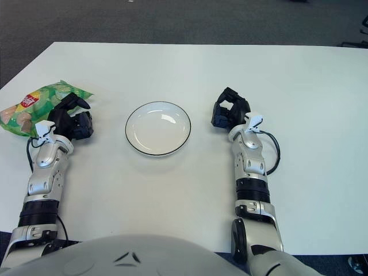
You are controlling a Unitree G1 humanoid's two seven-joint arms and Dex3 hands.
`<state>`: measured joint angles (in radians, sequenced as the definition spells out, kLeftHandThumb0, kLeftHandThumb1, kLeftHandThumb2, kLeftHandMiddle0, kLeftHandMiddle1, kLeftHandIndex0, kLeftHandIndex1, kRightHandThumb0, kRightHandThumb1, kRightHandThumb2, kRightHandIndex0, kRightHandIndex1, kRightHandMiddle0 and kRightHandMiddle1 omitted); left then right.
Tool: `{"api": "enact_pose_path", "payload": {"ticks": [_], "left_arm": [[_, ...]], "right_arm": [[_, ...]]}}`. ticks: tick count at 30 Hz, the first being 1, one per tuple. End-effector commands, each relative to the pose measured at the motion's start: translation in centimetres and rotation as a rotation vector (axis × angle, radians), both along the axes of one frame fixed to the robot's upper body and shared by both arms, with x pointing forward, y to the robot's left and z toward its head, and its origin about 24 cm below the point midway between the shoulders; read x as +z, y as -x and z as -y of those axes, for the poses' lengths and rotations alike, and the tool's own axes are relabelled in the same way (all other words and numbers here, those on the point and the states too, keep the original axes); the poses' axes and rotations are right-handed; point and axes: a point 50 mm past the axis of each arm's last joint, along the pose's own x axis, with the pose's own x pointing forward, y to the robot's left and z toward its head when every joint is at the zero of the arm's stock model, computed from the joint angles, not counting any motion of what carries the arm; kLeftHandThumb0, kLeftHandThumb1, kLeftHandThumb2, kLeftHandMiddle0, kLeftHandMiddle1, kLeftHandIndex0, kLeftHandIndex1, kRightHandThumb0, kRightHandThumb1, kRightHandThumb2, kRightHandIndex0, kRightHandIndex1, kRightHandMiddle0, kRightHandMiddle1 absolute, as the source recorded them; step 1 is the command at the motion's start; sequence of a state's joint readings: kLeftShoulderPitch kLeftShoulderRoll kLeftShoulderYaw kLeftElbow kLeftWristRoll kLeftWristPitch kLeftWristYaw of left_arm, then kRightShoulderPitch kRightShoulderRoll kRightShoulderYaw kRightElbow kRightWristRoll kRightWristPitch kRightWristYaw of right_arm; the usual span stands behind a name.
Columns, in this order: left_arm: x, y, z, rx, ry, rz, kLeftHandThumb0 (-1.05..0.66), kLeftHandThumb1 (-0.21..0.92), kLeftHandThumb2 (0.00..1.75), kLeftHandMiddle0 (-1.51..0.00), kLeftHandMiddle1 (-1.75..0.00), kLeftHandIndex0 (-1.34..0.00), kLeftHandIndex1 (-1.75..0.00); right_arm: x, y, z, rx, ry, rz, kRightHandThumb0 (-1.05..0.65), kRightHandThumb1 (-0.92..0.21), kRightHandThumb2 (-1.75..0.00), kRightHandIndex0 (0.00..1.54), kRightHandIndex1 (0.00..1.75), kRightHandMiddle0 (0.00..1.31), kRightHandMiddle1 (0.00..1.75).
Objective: Put the snack into the plate.
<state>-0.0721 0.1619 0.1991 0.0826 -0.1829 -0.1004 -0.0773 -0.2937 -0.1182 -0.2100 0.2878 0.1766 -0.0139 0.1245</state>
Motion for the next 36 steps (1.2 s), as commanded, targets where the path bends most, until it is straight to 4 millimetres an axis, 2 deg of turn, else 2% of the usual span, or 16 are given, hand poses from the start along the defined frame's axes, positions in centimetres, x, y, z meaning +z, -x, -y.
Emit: {"api": "enact_pose_path", "payload": {"ticks": [1,16,31,34,36], "left_arm": [[-4.6,2.6,0.3,0.029,0.066,-0.170,-0.52,0.21,1.44,-1.31,-1.75,-0.70,-1.75],[-4.6,2.7,0.2,0.036,0.050,-0.152,-0.53,0.19,1.47,-1.31,-1.75,-0.72,-1.75],[-4.0,3.3,0.9,0.021,-0.072,-0.066,-0.52,0.21,1.44,-1.33,-1.75,-0.70,-1.75],[-3.6,3.5,1.0,0.024,-0.099,-0.035,-0.52,0.22,1.43,-1.34,-1.75,-0.69,-1.75],[-2.5,3.8,1.1,0.021,-0.150,0.010,-0.52,0.23,1.42,-1.34,-1.75,-0.69,-1.75]], "right_arm": [[-4.6,2.5,0.0,-0.023,-0.052,-0.161,-0.52,-0.21,-1.45,1.36,1.75,0.70,1.75],[-4.5,2.6,-0.2,-0.017,-0.053,-0.165,-0.52,-0.21,-1.44,1.36,1.75,0.70,1.75],[-4.4,2.6,-0.5,-0.007,-0.047,-0.158,-0.52,-0.21,-1.44,1.36,1.75,0.70,1.75],[-4.4,2.6,-0.5,-0.005,-0.046,-0.159,-0.52,-0.21,-1.44,1.35,1.75,0.70,1.75],[-4.4,2.6,-0.5,-0.003,-0.048,-0.162,-0.52,-0.22,-1.44,1.35,1.75,0.70,1.75]]}}
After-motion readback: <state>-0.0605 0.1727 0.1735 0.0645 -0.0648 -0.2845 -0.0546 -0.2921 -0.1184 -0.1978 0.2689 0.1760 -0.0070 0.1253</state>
